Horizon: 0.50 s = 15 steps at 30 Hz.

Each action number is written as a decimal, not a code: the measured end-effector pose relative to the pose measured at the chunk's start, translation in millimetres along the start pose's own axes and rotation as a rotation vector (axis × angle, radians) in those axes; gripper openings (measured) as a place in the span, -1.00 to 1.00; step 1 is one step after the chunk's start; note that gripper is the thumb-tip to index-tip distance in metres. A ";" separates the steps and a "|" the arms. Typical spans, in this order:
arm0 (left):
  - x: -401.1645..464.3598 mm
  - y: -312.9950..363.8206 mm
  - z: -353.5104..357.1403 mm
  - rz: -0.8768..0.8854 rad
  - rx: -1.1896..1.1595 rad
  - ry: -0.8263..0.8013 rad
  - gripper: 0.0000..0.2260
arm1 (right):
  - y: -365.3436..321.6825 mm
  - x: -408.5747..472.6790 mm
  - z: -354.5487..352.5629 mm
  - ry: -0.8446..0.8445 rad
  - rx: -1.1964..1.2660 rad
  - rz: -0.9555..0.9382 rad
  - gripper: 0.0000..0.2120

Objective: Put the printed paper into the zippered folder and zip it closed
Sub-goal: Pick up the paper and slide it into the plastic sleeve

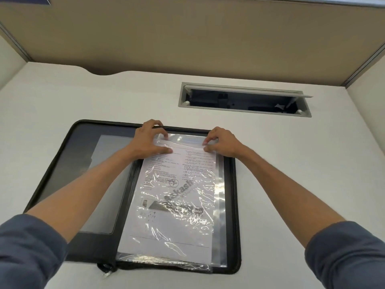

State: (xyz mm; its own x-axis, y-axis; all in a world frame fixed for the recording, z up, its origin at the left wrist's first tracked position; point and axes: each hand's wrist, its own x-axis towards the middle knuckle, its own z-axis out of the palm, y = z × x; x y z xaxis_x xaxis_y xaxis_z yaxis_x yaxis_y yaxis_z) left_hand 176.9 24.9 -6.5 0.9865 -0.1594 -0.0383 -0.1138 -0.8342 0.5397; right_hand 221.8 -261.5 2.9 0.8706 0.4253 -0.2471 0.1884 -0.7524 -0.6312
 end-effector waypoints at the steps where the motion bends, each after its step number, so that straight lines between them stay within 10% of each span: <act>1: 0.6 -0.2 0.4 -0.007 0.008 -0.011 -0.63 | 0.3 -0.3 1.5 0.010 -0.003 -0.005 -0.83; 15: -66.0 5.2 23.0 -0.152 0.010 0.097 -0.38 | -5.1 -67.0 54.9 0.298 -0.308 -0.017 -0.30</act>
State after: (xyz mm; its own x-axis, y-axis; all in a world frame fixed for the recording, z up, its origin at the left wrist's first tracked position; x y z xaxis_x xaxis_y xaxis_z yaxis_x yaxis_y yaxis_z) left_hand 108.5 19.0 -20.5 0.9991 0.0205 -0.0373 0.0371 -0.8500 0.5255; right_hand 137.5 -258.4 -17.7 0.9511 0.3087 0.0131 0.2911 -0.8811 -0.3728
